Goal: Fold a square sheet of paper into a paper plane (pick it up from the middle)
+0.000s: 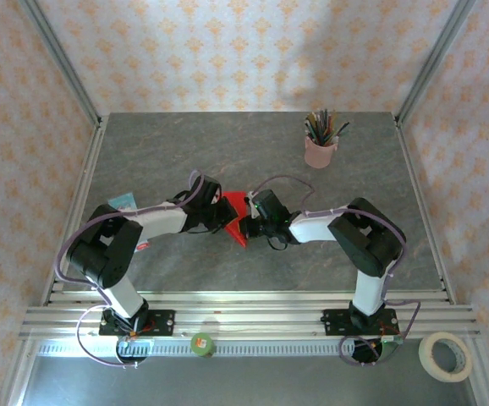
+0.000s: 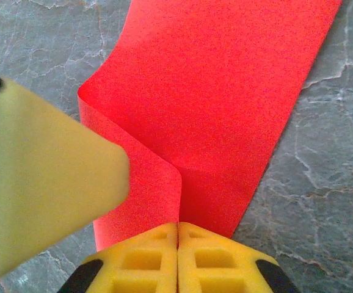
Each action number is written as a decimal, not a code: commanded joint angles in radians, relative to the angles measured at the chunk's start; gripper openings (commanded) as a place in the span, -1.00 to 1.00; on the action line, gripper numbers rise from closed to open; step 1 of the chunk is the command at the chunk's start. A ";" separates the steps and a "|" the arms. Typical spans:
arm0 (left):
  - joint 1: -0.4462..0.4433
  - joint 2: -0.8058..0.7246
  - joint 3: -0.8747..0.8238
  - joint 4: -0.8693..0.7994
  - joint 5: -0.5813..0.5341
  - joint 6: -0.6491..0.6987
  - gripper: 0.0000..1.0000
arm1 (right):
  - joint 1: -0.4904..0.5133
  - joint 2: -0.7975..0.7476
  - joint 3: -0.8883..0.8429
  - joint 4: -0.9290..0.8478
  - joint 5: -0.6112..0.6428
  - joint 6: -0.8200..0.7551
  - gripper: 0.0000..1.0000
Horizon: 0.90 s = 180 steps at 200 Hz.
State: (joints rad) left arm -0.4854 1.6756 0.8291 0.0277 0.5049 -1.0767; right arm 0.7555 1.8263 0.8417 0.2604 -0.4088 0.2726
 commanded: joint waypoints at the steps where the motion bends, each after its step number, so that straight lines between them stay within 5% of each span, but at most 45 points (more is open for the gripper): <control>1: -0.004 0.020 -0.018 0.000 -0.030 -0.007 -0.82 | -0.002 0.028 0.005 -0.060 0.020 -0.001 -0.85; 180: -0.003 0.003 -0.058 -0.028 -0.079 -0.008 -0.87 | -0.003 0.053 0.020 -0.089 0.033 0.003 -0.72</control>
State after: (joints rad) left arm -0.4854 1.6909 0.7898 0.0166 0.4549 -1.0767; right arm 0.7563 1.8385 0.8642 0.2459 -0.4091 0.2726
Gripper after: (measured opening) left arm 0.065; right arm 0.143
